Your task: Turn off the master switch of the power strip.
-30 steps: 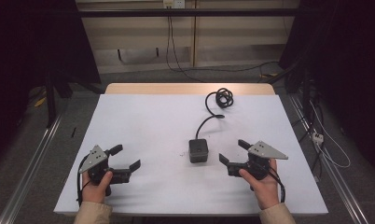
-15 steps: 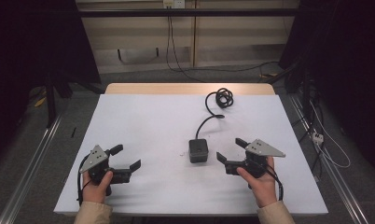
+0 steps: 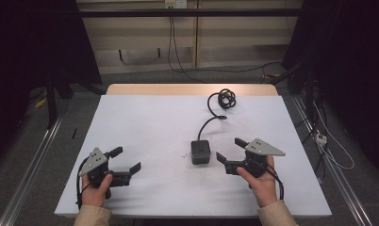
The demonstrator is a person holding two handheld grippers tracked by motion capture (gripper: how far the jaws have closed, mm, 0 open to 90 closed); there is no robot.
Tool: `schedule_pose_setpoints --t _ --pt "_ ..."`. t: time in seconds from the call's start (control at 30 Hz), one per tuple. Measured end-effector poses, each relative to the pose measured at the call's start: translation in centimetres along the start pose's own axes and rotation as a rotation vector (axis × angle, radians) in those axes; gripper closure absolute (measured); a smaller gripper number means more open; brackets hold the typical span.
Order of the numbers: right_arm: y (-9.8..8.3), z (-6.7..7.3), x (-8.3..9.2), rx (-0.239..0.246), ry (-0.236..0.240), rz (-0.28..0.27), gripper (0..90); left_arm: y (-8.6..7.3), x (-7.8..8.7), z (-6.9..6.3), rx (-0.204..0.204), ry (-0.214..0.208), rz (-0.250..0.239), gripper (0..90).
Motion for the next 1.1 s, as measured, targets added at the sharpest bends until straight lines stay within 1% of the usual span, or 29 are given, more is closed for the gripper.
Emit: schedule_pose_setpoints --t 0.1,0.27,0.77,1.1 --pt "0.3 0.0 -0.2 -0.001 0.002 -0.007 10.7 0.0 -0.1 0.0 0.0 0.001 0.001 3.1" --pt "0.4 0.2 -0.4 0.006 0.007 -0.004 11.3 0.0 -0.2 -0.1 -0.002 -0.006 0.001 3.0" --pt "0.7 0.1 -1.2 -0.011 0.015 -0.005 11.8 0.1 -0.5 -0.1 -0.002 -0.012 0.004 3.0" --pt "0.9 0.3 -1.6 -0.008 0.027 -0.006 13.1 0.1 -0.5 -0.2 -0.004 -0.012 0.004 3.0"
Point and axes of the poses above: each handheld gripper's, and its own axes: x roughly backward along the jaws, y roughly out of its top, z roughly to its left, the point moved 5 cm from there along -x, roughly forward along the jaws, and after that the axes turned 13 degrees about x, right-handed, at the moved point
